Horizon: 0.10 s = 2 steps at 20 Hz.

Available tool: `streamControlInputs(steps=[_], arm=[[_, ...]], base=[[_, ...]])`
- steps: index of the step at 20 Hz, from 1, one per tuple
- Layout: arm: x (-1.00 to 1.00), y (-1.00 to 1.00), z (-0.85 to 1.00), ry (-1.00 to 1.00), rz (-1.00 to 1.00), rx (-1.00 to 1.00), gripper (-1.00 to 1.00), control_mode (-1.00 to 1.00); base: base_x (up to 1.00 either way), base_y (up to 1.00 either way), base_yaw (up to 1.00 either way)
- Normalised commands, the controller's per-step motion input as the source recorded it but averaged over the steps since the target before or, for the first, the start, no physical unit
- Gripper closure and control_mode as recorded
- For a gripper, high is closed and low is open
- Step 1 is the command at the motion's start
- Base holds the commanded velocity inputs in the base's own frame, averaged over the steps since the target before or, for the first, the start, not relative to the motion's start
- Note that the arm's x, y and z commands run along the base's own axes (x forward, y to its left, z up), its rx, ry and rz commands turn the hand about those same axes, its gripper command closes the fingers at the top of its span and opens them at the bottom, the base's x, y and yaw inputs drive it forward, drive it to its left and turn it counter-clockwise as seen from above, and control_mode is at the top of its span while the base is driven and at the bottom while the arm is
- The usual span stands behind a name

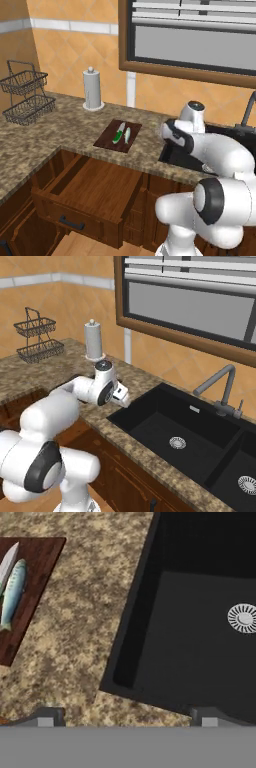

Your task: Pick up the knife from the drawer and place it on the cutting board. Then place the meat from the plate to the cutting board.

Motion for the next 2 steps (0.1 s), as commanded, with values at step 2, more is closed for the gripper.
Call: streamControlInputs(steps=[2], arm=[[-0.34,-0.1,0.03,-0.08,-0.01,0.04,-1.0,-1.0]], base=[[0.0,0.0,0.0]])
